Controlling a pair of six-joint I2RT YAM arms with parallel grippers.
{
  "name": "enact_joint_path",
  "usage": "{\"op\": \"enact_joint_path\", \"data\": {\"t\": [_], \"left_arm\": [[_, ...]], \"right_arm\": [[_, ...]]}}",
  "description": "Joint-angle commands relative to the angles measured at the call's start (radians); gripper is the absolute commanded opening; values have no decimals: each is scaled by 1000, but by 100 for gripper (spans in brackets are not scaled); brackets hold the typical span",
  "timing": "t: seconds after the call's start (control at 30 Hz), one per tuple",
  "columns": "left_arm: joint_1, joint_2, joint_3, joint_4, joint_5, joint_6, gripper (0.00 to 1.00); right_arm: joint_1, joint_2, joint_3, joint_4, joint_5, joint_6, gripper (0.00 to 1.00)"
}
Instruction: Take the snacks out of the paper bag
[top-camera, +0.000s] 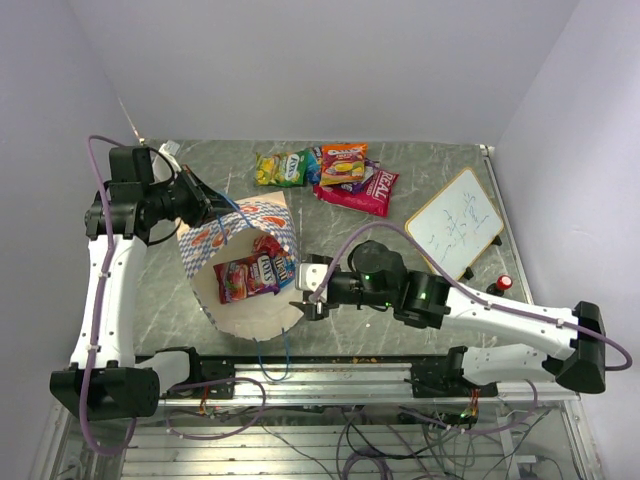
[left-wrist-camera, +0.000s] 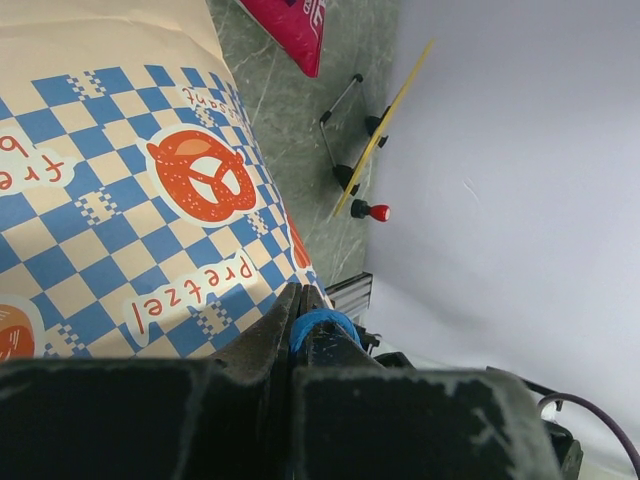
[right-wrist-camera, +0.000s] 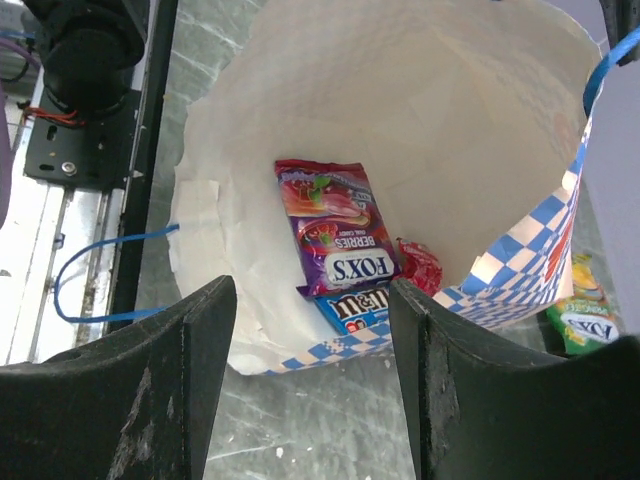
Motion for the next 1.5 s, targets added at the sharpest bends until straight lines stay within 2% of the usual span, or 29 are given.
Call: {"op": "enact_joint_path", "data": {"t": [0.0,0.13,0.3,0.5,0.6,0.73,1.2,1.47], "left_arm": [[8,-17,15,-31,0,21,7],[8,-13,38,-50,1,28,7],[9,-12,52,-68,4,36,7],[8,-10,60,-83,13,35,7],[8,-8,71,-100,15,44,7],[9,-13,70,-113,20,47,7],[9,-37,71,-156,27,68,7],[9,-43,88,-199,28,91,7]], "right_arm": [[18,14,-5,79,-26,-81,62],[73,72,17,37,-19,-189,61],[140,197,13,101,8,-283,60],[164,397,13,310,153,-303,59],[166,509,75,338,261,-308,57],[166,625,127,345,316,-318,54],[147,850,203,421,463,-285,55],[96,943,240,480,507,-268,55]]}}
